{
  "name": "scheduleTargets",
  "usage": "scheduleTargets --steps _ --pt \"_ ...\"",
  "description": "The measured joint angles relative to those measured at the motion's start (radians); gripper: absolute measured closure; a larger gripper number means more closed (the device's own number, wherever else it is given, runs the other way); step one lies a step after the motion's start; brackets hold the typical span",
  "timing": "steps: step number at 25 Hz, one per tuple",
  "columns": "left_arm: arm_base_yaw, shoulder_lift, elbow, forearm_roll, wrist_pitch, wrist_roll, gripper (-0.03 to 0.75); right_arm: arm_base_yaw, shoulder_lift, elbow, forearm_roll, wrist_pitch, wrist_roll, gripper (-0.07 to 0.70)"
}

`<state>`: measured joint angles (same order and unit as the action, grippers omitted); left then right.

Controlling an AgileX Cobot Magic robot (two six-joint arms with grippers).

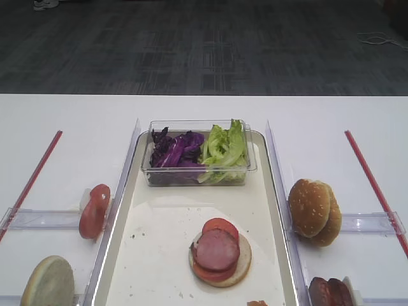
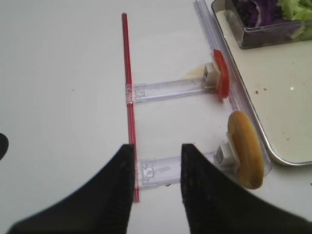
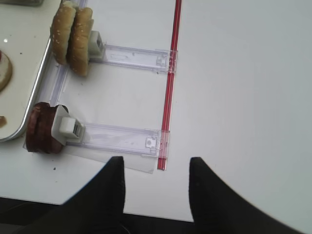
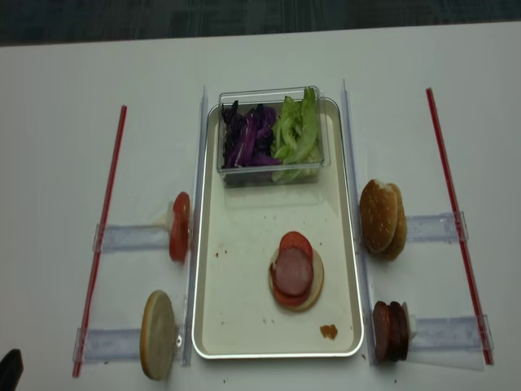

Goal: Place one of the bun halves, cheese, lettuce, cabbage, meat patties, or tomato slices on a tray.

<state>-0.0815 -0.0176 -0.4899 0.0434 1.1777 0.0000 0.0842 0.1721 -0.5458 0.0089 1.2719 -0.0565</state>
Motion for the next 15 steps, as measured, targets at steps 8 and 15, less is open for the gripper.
scheduleTargets --steps 8,15 --pt "0.0 0.0 0.0 0.0 0.0 0.0 0.491 -0.012 -0.062 0.038 -0.009 -0.058 -0.002 0.295" --pt "0.0 0.0 0.0 0.0 0.0 0.005 0.491 -0.07 -0.128 0.046 -0.002 -0.084 -0.007 0.295"
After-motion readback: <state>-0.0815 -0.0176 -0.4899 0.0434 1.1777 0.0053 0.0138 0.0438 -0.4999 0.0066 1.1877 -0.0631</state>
